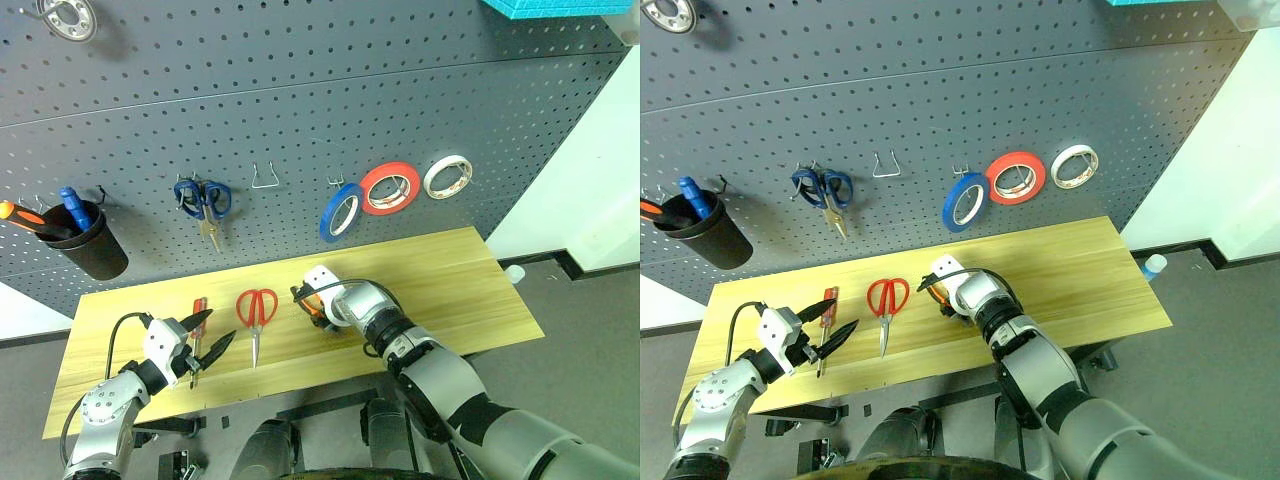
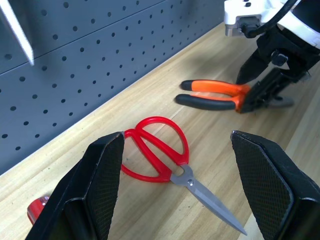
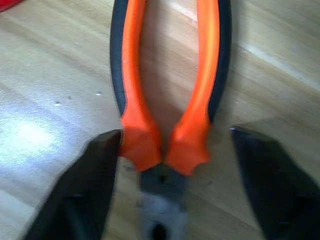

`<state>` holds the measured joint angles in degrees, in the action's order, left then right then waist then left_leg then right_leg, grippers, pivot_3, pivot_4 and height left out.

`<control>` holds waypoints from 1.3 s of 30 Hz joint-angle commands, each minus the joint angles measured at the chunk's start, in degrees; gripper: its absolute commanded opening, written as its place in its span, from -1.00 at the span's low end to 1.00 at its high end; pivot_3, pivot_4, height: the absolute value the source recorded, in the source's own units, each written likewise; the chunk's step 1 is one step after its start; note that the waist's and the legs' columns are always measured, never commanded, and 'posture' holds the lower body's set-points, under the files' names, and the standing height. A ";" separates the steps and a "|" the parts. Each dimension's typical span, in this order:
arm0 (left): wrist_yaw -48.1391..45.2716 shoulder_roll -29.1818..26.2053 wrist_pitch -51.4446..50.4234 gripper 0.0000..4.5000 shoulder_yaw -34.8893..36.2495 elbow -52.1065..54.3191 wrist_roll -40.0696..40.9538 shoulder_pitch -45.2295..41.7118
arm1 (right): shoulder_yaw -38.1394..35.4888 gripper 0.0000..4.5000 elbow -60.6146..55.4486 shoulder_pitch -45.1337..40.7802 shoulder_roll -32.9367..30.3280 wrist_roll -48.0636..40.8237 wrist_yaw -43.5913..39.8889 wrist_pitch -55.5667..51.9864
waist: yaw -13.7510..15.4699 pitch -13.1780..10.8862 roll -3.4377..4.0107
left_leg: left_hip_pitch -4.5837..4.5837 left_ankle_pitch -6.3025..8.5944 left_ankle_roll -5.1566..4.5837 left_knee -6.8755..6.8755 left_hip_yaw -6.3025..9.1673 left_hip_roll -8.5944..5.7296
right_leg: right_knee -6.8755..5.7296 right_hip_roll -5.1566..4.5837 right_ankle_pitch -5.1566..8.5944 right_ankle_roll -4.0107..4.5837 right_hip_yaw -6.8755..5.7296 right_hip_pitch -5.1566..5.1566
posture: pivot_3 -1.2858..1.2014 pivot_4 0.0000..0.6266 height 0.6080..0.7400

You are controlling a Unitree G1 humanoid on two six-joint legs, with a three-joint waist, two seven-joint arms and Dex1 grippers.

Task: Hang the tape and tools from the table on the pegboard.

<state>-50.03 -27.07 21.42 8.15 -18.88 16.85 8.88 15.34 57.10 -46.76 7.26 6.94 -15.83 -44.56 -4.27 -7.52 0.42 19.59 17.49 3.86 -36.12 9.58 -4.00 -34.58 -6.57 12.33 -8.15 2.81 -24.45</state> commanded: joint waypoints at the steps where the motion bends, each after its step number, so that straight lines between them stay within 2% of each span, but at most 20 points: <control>1: -0.03 -0.50 0.05 0.58 0.92 2.18 0.81 0.27 | -0.72 -0.04 1.73 -2.15 2.78 -0.30 0.52 1.27 | -0.08 0.00 0.00 | 0.00 0.00 0.00 0.00 0.00 0.00 | -0.01 0.00 0.00 0.00 0.00 0.00 | -0.01 -0.63 0.97; 11: 0.19 -0.43 -0.09 0.58 1.11 3.02 0.94 1.00 | 3.91 -0.07 -0.24 -1.27 2.12 2.27 -3.34 4.62 | -0.49 0.01 -0.01 | -0.04 -0.02 0.02 -0.01 0.00 0.00 | -0.09 0.01 0.00 0.00 0.00 0.00 | 0.00 -0.64 0.97; 16: 0.18 0.34 -1.45 0.58 4.06 6.03 5.78 2.70 | 10.73 -0.07 -13.78 4.14 -3.84 6.24 -9.17 9.31 | -1.23 0.01 -0.01 | 0.01 -0.02 0.03 0.00 0.01 0.00 | -0.07 0.00 0.00 -0.01 0.01 -0.04 | -0.01 -0.64 0.97; 20: -1.83 0.48 -2.86 0.58 7.75 8.98 11.57 6.20 | 14.67 -0.07 -31.41 11.14 -11.56 7.01 -16.30 12.69 | -1.23 0.01 -0.01 | 0.10 -0.02 0.04 -0.03 0.01 -0.01 | -0.02 -0.05 0.01 -0.03 0.00 -0.07 | -0.01 -0.65 0.97; 24: -2.80 1.07 -2.17 0.58 10.39 10.00 14.09 8.07 | 13.45 -0.07 -41.38 15.20 -15.71 5.51 -18.66 18.61 | -1.33 0.00 -0.08 | 0.12 -0.02 0.04 -0.01 -0.01 -0.01 | 0.02 -0.06 0.03 -0.05 -0.01 -0.06 | -0.01 -0.64 0.97; 28: -3.40 2.38 -0.32 0.58 12.62 9.83 15.87 7.79 | 10.33 -0.07 -50.03 17.39 -17.58 -0.13 -24.49 20.37 | -1.18 -0.05 -0.16 | 0.12 -0.03 0.04 -0.08 -0.01 0.04 | 0.03 0.00 0.14 -0.23 -0.01 -0.01 | -0.01 -0.64 0.97; 33: -3.90 3.68 -0.92 0.58 13.08 11.63 17.43 6.42 | 5.38 -0.07 -62.07 17.95 -19.69 -9.23 -31.16 16.60 | 0.28 -0.12 -0.39 | 0.14 -0.03 0.04 -0.12 -0.01 0.03 | 0.24 -0.01 0.03 -0.05 -0.01 0.08 | -0.01 -0.64 0.97; 39: -5.27 5.42 -1.21 0.58 12.10 13.13 19.04 2.04 | -0.43 -0.07 -72.54 13.97 -18.48 -19.23 -33.09 11.22 | 0.59 -0.12 -0.42 | 0.35 -0.03 0.05 -0.15 0.00 0.03 | 0.33 -0.01 0.01 -0.03 -0.04 -0.02 | -0.02 -0.66 0.97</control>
<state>-55.05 -21.64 19.52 19.75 -8.55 34.50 12.26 17.25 -10.13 -29.76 -12.34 -8.69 -48.85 -32.90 -3.68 -7.63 -0.01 19.97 17.46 3.92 -36.30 9.59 -3.97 -34.26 -6.59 12.32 -8.16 2.75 -24.50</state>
